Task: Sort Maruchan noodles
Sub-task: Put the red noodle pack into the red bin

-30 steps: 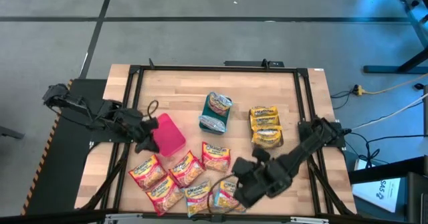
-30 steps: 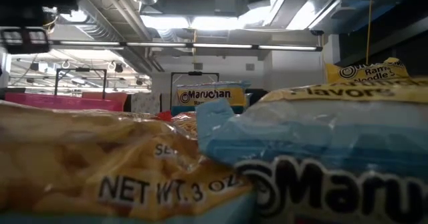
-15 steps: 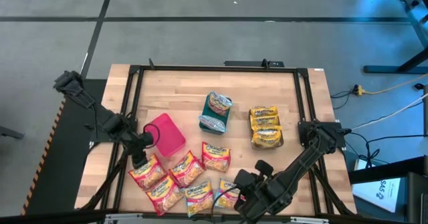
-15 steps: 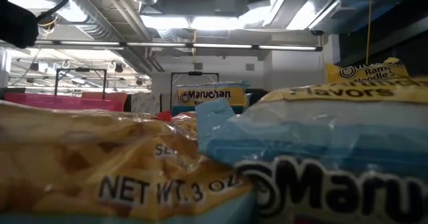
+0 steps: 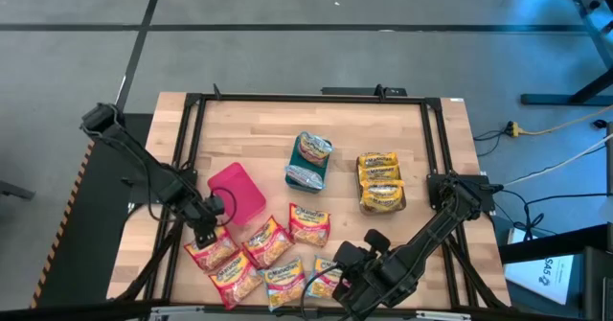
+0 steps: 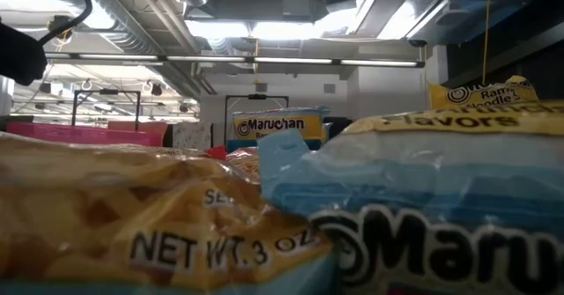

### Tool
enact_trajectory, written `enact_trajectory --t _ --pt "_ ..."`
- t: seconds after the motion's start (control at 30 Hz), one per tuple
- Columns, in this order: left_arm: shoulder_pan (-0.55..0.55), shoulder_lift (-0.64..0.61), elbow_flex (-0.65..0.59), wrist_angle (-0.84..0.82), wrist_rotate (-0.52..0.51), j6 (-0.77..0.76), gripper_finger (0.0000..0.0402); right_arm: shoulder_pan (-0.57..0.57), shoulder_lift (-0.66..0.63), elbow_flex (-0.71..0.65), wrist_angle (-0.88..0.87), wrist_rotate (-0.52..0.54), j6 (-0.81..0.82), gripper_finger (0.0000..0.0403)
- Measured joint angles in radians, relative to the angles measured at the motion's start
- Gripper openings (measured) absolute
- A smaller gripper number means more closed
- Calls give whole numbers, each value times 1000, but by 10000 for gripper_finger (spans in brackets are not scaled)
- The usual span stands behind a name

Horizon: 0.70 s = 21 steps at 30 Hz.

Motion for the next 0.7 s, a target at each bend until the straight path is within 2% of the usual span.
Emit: enact_trajectory --t 0.37,0.43,0.57,0.7 --pt "0 130 0 30 39 54 81 0 0 0 1 0 0 67" --pt "0 133 0 30 57 66 67 1 0 0 2 0 0 67" --pt "0 133 0 30 66 65 11 1 0 0 4 3 0 67" --pt "0 111 0 28 103 65 2 0 0 0 5 25 -1 67"
